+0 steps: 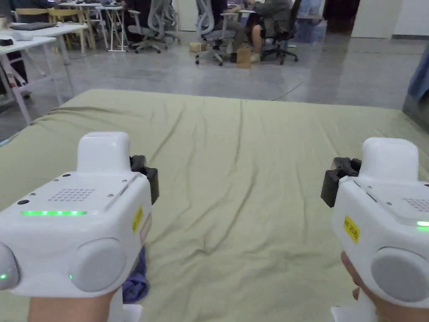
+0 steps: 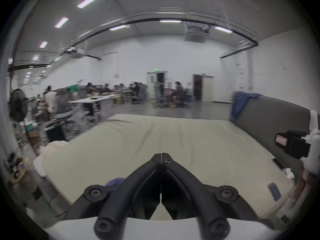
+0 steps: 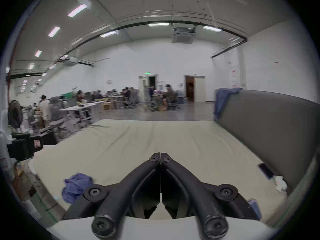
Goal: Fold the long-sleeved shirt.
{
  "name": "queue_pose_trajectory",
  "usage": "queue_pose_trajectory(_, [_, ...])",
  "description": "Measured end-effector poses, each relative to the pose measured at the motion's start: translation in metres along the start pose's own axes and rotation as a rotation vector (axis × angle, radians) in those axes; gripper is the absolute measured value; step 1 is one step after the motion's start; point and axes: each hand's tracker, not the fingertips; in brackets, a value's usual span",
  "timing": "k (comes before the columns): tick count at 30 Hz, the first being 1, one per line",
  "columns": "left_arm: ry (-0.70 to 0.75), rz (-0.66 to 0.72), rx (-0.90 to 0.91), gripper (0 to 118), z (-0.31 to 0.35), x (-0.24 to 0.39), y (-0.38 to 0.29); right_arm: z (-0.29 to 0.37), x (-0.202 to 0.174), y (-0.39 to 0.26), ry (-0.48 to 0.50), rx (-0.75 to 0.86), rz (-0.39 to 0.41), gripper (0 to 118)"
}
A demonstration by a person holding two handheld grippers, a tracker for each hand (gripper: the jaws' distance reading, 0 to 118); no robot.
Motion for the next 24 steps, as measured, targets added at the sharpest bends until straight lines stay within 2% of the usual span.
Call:
queue_pose_trajectory(3, [0.178,0.051,-0.021,0,0.014,-0.076,-0.002,-0.011,-0.072,0.011,0.219,0.017,0.036,0])
queue_pose_trajectory(7, [0.395,0.063,-0.017,0,0.047,-0.151,-0.004,-0.008,-0.159,0.016,0.580,-0.017,0.000,0])
queue_pose_trajectory(9, [0.431,0.058,-0.042,0,0.048,-0.168,-0.008,-0.003,-0.186,0.014,0.709,-0.044,-0.017,0])
queue_pose_trajectory(10, [0.428,0.055,-0.055,0,0.048,-0.171,-0.010,-0.002,-0.194,0.013,0.726,-0.045,-0.009,0])
queue_pose_trajectory(12, [0.399,0.047,-0.089,0,0.040,-0.173,-0.018,-0.004,-0.199,0.010,0.700,-0.023,0.020,0])
queue_pose_trajectory(15, [0.309,0.098,-0.143,1,0.002,-0.167,-0.039,-0.017,-0.187,0.004,0.665,-0.040,0.047,0])
queue_pose_trajectory(16, [0.263,0.115,-0.156,30,-0.015,-0.165,-0.049,-0.022,-0.180,0.000,0.647,-0.066,0.048,0])
queue_pose_trajectory(18, [0.196,0.147,-0.264,107,-0.060,-0.160,-0.073,-0.033,-0.162,-0.010,0.599,-0.123,0.050,0])
queue_pose_trajectory(19, [0.162,0.145,-0.426,117,-0.078,-0.155,-0.094,-0.040,-0.150,-0.014,0.574,-0.143,0.056,0])
queue_pose_trajectory(20, [0.133,0.164,-0.391,117,-0.103,-0.152,-0.100,-0.045,-0.141,-0.020,0.548,-0.157,0.070,0])
queue_pose_trajectory(24, [0.118,0.141,-0.576,117,-0.185,-0.125,-0.163,-0.059,-0.110,-0.041,0.456,-0.233,0.102,0])
